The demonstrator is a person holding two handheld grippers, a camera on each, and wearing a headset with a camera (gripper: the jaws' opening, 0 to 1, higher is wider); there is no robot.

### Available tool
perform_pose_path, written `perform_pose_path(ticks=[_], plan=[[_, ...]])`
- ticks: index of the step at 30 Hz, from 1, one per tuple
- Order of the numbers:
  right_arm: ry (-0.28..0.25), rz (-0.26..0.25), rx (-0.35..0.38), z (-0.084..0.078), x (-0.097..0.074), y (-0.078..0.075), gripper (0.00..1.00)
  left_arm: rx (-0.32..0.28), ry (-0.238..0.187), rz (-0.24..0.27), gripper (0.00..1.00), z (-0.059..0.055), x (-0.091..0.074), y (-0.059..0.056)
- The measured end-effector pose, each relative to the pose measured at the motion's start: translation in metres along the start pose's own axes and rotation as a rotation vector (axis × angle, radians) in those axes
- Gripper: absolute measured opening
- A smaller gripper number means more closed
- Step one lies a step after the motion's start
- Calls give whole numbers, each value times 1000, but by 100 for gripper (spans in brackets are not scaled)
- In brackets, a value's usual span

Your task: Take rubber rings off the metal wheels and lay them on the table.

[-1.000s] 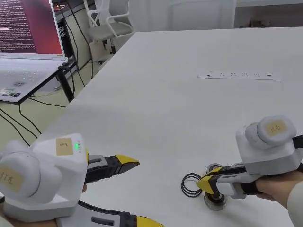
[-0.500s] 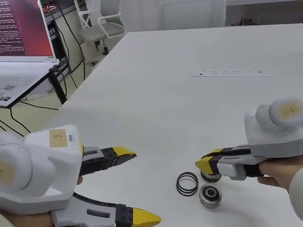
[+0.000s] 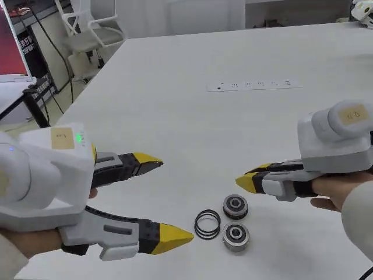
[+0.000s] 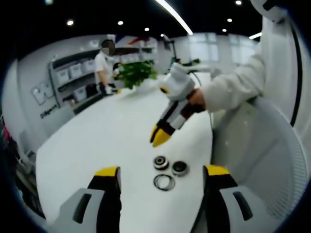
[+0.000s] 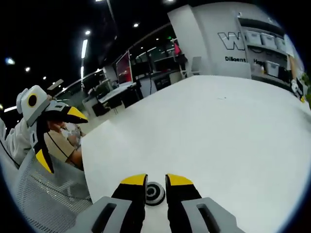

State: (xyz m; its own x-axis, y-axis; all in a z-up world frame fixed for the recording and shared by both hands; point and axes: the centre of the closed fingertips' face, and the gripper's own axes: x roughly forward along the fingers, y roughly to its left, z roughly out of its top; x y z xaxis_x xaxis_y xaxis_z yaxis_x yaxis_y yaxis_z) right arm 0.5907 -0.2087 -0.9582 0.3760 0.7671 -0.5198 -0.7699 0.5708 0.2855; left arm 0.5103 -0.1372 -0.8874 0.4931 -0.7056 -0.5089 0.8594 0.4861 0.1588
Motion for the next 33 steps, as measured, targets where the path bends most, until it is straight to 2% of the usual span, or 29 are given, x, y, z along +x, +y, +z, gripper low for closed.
perform_pose_path(ticks=[5,10,12,17,19,22,25,26,28,30,31,33], plan=[[17,-23,6,-6,-5,-7,13,36,-14,-31,66,13,18,6],[53,-31,-11,-17,-5,-14,15,76,7,-51,62,23,40,11],[82,-21,-23,-25,-4,-14,15,112,12,-54,59,27,48,12],[128,19,-82,-35,0,-9,18,93,-24,-98,57,31,68,10],[137,39,-94,-37,2,-6,21,85,-33,-105,55,29,75,12],[175,59,-111,-48,6,-5,26,58,-33,-109,51,19,86,16],[210,49,-149,-56,8,-9,24,9,-47,-94,46,9,95,20],[210,50,-149,-57,9,-8,24,-16,-46,-87,44,6,98,21],[208,56,-154,-58,10,-8,24,-19,-39,-94,40,-3,104,20],[208,72,-189,-60,12,-5,25,-63,-56,-85,36,-7,112,19],[205,79,-207,-60,14,-3,25,-57,-56,-106,34,-11,115,16],[198,93,-216,-60,15,1,25,-59,-44,-109,28,-18,120,14]])
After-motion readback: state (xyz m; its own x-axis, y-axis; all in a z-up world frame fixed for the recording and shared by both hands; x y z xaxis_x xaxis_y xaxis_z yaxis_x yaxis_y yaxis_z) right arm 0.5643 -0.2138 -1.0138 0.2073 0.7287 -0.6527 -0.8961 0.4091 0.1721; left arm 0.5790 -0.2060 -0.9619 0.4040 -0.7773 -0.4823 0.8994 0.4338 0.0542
